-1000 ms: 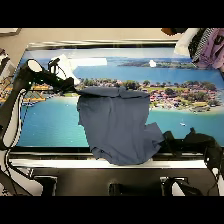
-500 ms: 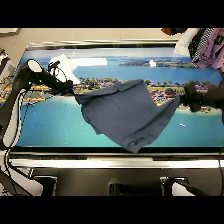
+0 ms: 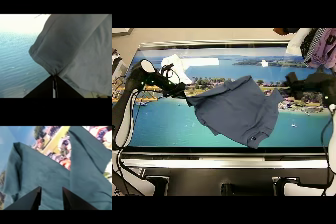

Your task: Fold the clothes and pants, and hang the long-sleeved shirts on hangers.

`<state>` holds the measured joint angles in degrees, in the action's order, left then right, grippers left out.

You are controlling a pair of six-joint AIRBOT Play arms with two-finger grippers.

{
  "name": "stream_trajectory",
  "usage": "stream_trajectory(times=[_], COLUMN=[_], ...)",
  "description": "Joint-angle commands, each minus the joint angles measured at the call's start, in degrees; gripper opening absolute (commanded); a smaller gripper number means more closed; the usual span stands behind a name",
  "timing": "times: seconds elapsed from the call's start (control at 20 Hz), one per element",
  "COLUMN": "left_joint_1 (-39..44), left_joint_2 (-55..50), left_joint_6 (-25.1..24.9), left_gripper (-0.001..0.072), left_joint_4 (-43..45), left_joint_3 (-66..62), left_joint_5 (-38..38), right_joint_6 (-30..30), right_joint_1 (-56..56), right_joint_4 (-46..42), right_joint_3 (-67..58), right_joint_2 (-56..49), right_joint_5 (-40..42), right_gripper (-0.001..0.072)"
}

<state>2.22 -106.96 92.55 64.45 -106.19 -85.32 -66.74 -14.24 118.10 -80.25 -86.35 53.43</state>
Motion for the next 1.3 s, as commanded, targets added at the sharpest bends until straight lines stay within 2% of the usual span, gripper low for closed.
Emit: stream_trajectory(times=[0.0, 0.1, 0.2, 0.3, 0.35, 0.45, 0.55, 0.7, 0.8, 0.9, 1.1, 1.15, 1.25], left_joint_1=[0.0, 0.0, 0.0, 0.0, 0.0, 0.0, 0.0, 0.0, 0.0, 0.0, 0.0, 0.0, 0.0], left_joint_2=[0.0, 0.0, 0.0, 0.0, 0.0, 0.0, 0.0, 0.0, 0.0, 0.0, 0.0, 0.0, 0.0], left_joint_6=[0.0, 0.1, 0.0, 0.0, 0.0, 0.0, 0.1, 0.1, 0.1, 0.1, 0.0, 0.0, 0.1], left_gripper=[0.0014, 0.0014, 0.0014, 0.0014, 0.0014, 0.0014, 0.0014, 0.0014, 0.0014, 0.0014, 0.0014, 0.0014, 0.0014], left_joint_4=[0.2, 0.2, 0.2, 0.1, 0.1, 0.1, 0.1, 0.1, 0.1, 0.1, 0.1, 0.1, 0.1], left_joint_3=[0.0, 0.0, 0.0, 0.0, 0.0, 0.0, 0.0, 0.0, 0.0, 0.0, 0.0, 0.0, 0.0], left_joint_5=[-0.4, -0.4, -0.5, -0.9, -1.0, -1.3, -1.3, -1.3, -1.3, -1.3, -1.3, -1.3, -1.3], right_joint_6=[-5.3, -5.5, -3.8, -1.3, 0.4, 1.5, 2.4, 7.1, 13.6, 18.7, 19.0, 19.0, 18.9], right_joint_1=[-4.5, -5.4, -5.1, -5.1, -5.1, -4.7, -1.2, 9.6, 17.5, 22.1, 26.7, 27.3, 27.4], right_joint_4=[-9.0, -13.1, -12.2, -6.4, -3.0, 3.0, 4.7, 4.3, 2.1, -0.1, 0.9, 2.0, 3.8], right_joint_3=[0.2, 4.8, 14.3, 27.3, 34.0, 45.1, 52.5, 57.0, 57.5, 57.5, 57.5, 57.5, 57.3], right_joint_2=[7.5, 14.7, 21.9, 29.0, 32.2, 37.4, 40.9, 41.4, 40.9, 38.0, 31.1, 30.2, 30.2], right_joint_5=[11.6, 13.1, 12.7, 11.4, 11.3, 11.0, 9.7, 4.4, -1.9, -3.3, -8.2, -10.4, -13.6], right_gripper=[0.0428, 0.0427, 0.0429, 0.0442, 0.0503, 0.0475, 0.0475, 0.0475, 0.0474, 0.0474, 0.0468, 0.0363, 0.0105])
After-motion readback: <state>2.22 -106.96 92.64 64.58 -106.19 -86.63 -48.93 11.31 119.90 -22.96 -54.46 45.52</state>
